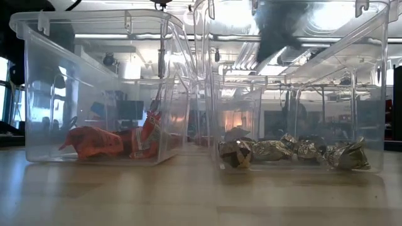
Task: Sort candy
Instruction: Adjust the transparent bins
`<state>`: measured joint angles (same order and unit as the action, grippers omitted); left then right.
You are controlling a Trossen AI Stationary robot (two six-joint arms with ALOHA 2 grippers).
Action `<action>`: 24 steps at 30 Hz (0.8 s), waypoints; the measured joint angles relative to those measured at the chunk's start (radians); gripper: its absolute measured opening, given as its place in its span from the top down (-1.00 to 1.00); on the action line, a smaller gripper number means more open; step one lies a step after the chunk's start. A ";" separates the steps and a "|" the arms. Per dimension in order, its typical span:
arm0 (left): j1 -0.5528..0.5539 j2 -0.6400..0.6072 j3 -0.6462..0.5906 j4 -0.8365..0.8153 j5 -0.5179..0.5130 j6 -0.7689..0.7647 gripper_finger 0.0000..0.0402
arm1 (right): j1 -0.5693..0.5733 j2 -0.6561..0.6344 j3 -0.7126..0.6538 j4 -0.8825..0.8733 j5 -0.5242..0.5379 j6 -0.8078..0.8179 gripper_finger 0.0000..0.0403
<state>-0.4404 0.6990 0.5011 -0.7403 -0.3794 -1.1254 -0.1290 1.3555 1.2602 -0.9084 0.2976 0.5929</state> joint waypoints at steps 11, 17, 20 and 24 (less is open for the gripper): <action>0.021 -0.035 0.000 0.037 0.009 0.028 1.00 | -0.202 0.182 -0.018 0.199 -0.194 -0.180 1.00; 0.021 -0.035 0.000 0.082 0.002 0.041 1.00 | -0.189 0.175 -0.019 0.094 -0.241 -0.175 1.00; 0.021 -0.034 0.000 0.081 -0.009 0.061 1.00 | -0.157 0.153 -0.018 0.072 -0.252 -0.158 1.00; 0.021 -0.034 0.000 0.082 -0.027 0.081 1.00 | -0.106 0.150 -0.018 0.062 -0.291 -0.113 1.00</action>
<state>-0.4191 0.6647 0.5011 -0.6586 -0.4059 -1.0441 -0.2348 1.5059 1.2423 -0.8464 0.0070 0.4798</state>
